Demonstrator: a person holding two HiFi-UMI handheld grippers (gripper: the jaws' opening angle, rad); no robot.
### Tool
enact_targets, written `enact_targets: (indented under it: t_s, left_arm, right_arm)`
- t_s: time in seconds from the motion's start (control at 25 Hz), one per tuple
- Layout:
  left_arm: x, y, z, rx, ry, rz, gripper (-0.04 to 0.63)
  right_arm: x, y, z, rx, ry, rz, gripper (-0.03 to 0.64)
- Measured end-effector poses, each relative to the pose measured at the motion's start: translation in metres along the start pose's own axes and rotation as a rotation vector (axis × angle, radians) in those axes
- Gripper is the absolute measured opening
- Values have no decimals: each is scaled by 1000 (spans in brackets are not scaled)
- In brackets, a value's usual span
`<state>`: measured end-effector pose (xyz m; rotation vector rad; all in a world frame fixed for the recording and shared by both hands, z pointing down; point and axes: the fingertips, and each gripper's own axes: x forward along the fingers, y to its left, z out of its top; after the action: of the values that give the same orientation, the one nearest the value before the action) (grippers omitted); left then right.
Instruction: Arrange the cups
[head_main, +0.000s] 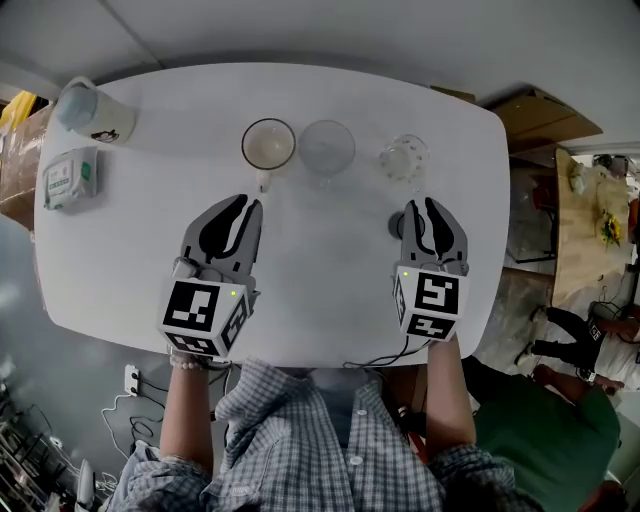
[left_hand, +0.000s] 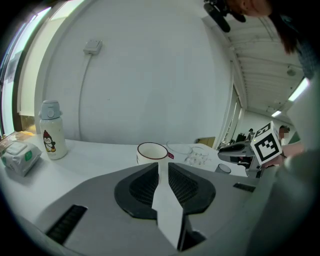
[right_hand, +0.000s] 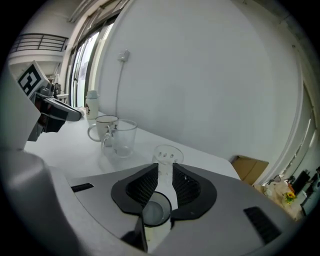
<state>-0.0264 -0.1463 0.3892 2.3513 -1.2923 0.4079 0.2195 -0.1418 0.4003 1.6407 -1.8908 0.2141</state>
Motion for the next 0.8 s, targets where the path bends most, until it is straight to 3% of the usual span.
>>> enact_targets:
  t_s: [0.16,0.4,0.8]
  left_arm:
    - [1,-5,-2,0,7,-5,67]
    - [1,-10,-1,-2,-1,-6,67]
    - [5,-16,-1,13,18,11,67]
  right_arm:
    - [4,-18,-8,8,31,-12,89]
    - [26,-14,-11,-28,61,74,97]
    - [51,-11,-32,64,195,150,98]
